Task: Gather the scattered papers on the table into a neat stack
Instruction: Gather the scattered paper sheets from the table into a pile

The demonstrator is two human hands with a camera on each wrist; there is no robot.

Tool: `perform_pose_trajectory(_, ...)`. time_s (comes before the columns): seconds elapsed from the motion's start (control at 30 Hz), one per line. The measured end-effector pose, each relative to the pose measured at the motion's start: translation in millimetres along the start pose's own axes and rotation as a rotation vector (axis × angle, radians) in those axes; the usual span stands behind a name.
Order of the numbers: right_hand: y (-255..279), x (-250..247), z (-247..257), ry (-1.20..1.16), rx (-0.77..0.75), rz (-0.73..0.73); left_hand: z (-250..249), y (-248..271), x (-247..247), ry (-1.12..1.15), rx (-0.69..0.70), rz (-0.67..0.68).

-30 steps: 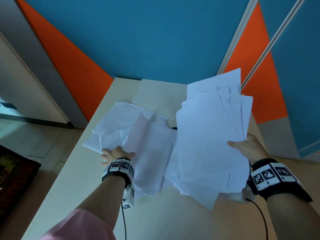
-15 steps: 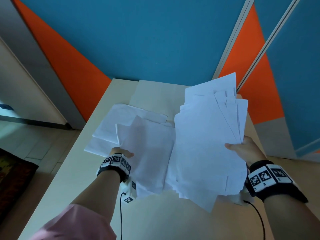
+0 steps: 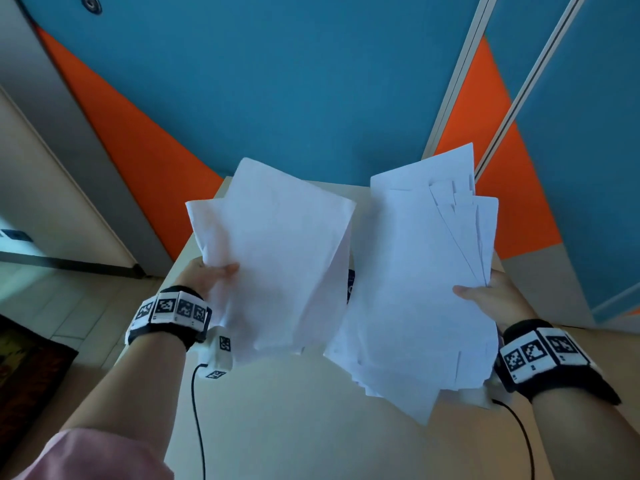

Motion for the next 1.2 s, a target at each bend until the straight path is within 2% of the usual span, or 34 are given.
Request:
perform_pose_trajectory(0.27, 4, -12, 10, 0.0, -0.024, -0.042, -46, 20, -5, 0.154, 0.103, 0.131)
perform_pose_trajectory(0.47, 11, -11, 19, -0.017, -0.052, -0.037, -74, 21, 10, 0.296, 0.068, 0.266)
perform_pose_trajectory(0.57, 12, -6, 20, -0.05, -0.046, -0.01, -63, 25, 31, 0.272, -0.027, 0.306)
perform_pose_trajectory(0.67, 16, -4, 23, -0.117, -0.042, 0.049, -33, 19, 47, 0.108, -0.095, 0.295)
perform_pose_trajectory(0.77, 22, 0, 27, -0.229, -0.064, 0.145, 6, 8, 62, -0.025, -0.165, 0.341)
perform_pose_trajectory(0.93, 29, 11, 32, -0.246, -0.037, 0.204, 24, 45, 88, 0.064, -0.291, 0.489)
perform_pose_trajectory(1.07, 30, 25, 32, -0.289, 0.005, 0.209, 26, 55, 103, 0.095, -0.277, 0.559)
perform_pose_trajectory(1.17, 26, 26, 32, -0.379, 0.058, 0.108, 28, 55, 110, 0.086, -0.252, 0.554)
perform_pose_trajectory(1.2, 25, 25, 34, -0.386, 0.06, 0.114, 29, 53, 111, 0.087, -0.243, 0.543)
Point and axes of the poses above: each hand's wrist, its own y-axis away from the middle knuckle, its own x-axis out of the palm, z = x × y, the point moved 1 cm from there along -y, towards the middle knuckle, and after that the axes turned 15 degrees about y, right-handed, at the moved point
